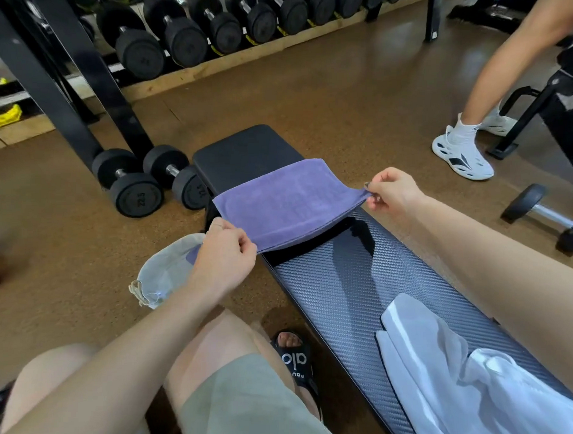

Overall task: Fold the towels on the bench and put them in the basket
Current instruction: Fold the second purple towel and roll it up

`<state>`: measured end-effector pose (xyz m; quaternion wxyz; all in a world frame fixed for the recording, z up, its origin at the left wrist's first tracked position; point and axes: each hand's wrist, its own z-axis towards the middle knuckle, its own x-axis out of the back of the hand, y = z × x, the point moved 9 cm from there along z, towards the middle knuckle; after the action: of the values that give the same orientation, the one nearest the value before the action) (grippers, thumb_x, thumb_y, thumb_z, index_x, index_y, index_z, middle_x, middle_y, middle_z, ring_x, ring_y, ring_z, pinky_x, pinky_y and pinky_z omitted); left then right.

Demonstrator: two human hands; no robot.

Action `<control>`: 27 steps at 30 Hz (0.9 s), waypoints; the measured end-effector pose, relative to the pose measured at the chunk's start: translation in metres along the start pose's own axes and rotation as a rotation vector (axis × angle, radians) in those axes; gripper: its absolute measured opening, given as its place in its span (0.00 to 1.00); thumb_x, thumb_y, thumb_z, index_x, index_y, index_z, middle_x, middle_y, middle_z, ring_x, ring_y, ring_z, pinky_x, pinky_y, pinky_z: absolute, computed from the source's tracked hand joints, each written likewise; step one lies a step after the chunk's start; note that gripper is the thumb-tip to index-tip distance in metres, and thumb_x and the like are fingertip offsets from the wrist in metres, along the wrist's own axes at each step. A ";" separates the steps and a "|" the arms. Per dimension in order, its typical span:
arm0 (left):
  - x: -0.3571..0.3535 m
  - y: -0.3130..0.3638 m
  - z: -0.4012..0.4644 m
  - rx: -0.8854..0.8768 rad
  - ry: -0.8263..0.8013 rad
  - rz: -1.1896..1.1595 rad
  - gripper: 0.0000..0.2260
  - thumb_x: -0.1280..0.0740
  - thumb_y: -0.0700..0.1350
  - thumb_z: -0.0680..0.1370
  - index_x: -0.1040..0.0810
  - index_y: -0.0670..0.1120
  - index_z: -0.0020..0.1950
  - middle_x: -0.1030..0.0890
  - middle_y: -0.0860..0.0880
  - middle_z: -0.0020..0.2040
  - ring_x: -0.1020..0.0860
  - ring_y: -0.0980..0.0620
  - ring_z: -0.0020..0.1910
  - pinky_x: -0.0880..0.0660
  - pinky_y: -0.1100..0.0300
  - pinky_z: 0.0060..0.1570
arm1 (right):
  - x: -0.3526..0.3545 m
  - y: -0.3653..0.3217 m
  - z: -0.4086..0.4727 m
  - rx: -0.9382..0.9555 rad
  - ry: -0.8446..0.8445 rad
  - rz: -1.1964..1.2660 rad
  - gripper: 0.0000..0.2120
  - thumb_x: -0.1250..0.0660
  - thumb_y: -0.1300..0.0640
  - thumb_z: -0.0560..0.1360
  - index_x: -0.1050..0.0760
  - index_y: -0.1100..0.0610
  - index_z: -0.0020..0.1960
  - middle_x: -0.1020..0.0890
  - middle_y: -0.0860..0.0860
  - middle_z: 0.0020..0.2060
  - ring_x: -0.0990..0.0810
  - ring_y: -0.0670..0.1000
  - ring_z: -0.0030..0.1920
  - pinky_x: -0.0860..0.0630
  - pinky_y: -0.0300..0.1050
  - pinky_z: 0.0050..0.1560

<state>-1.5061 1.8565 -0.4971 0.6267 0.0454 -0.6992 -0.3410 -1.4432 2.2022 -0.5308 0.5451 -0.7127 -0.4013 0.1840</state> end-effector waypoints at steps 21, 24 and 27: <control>0.094 0.004 0.031 -0.290 0.127 0.340 0.05 0.36 0.44 0.82 0.29 0.45 0.48 0.22 0.45 0.42 0.23 0.41 0.41 0.26 0.46 0.41 | -0.023 -0.092 -0.038 0.596 -0.077 -0.736 0.05 0.31 0.61 0.74 0.24 0.55 0.40 0.17 0.48 0.33 0.18 0.39 0.33 0.27 0.37 0.39; 0.109 0.002 0.037 -0.257 0.139 0.393 0.05 0.38 0.44 0.83 0.30 0.45 0.48 0.22 0.43 0.42 0.22 0.40 0.41 0.25 0.45 0.41 | -0.033 -0.106 -0.042 0.653 -0.137 -0.828 0.09 0.29 0.60 0.76 0.26 0.56 0.38 0.19 0.51 0.38 0.18 0.47 0.30 0.25 0.43 0.37; 0.126 0.003 0.046 -0.227 0.177 0.398 0.05 0.39 0.43 0.83 0.31 0.43 0.49 0.22 0.40 0.44 0.23 0.38 0.42 0.26 0.44 0.40 | -0.043 -0.118 -0.045 0.567 -0.289 -0.678 0.11 0.29 0.65 0.76 0.29 0.60 0.38 0.15 0.59 0.42 0.16 0.54 0.30 0.20 0.44 0.33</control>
<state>-1.5731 1.8157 -0.3881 0.7415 -0.1343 -0.5938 -0.2821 -1.4818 2.1505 -0.4141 0.6864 -0.3312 -0.6173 0.1954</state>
